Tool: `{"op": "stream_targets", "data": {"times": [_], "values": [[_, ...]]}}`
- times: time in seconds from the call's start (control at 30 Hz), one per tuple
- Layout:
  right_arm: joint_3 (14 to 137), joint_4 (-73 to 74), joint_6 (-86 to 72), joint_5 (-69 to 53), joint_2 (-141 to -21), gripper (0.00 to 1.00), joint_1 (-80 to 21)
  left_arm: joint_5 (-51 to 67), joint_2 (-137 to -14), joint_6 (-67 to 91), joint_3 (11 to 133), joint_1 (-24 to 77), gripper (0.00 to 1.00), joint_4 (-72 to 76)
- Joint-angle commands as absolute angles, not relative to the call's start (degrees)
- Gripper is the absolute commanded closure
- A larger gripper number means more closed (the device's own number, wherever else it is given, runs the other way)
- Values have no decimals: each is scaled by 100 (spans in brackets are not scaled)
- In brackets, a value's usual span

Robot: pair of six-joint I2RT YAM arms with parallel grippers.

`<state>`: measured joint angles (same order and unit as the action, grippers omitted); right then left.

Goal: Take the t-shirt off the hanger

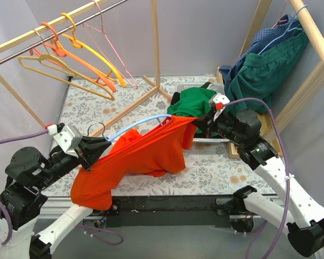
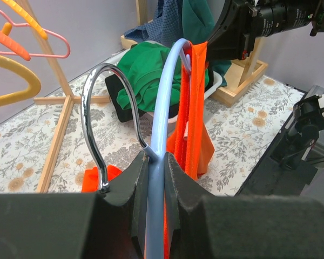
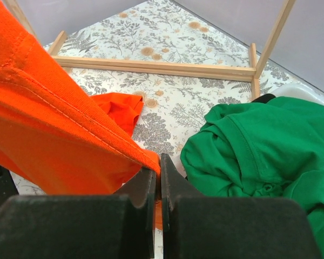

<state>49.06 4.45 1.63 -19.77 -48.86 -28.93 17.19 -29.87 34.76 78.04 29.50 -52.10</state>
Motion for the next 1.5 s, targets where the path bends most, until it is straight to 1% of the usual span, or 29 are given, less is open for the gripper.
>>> {"op": "stream_targets", "data": {"times": [0.0,0.07,0.23,0.27,0.3,0.33,0.37,0.4,0.47,0.57,0.77,0.97,1.17,1.3,1.4,1.47], "values": [[4711,958,281,-578,-5132,99,-2109,808,-2478,3199,7937,2883,100,-5116],[4632,932,272,-1235,-5212,99,-2101,975,-2548,3225,7831,2883,100,-4923],[4675,975,457,-2292,-5195,98,-2118,1494,-2918,3278,7577,2883,100,-4493],[4719,1019,509,-2625,-5151,91,-2136,1529,-2953,3278,7533,2883,100,-4422],[4763,1046,588,-2758,-5124,85,-2144,1564,-3005,3287,7532,2883,100,-4386],[4877,1133,632,-2855,-5107,78,-2153,1634,-3041,3287,7524,2892,100,-4307],[4939,1186,676,-2996,-5063,61,-2153,1670,-3058,3278,7541,2892,100,-4272],[5000,1230,703,-3023,-5054,54,-2171,1696,-3085,3278,7541,2883,100,-4263],[5246,1362,826,-3076,-5054,43,-2180,1766,-3138,3278,7576,2883,100,-4245],[5615,1406,923,-3399,-5167,39,-2188,1881,-3155,3305,7585,2892,100,-4271],[6213,1144,1019,-4629,-5536,37,-2259,2065,-3182,3357,7620,2883,100,-4333],[6284,800,1116,-5720,-6002,36,-2399,2224,-3217,3410,7620,2883,100,-4342],[6170,168,1002,-5923,-6266,37,-2566,2364,-3217,3463,7541,2892,100,-4324],[6389,70,984,-6012,-6521,37,-2759,2408,-3217,3498,7488,2883,100,-4307],[6530,79,984,-6056,-6741,41,-2952,2435,-3199,3516,7453,2892,100,-4263],[6583,131,1002,-6012,-6846,53,-3049,2443,-3199,3524,7427,2883,100,-4254]]}}
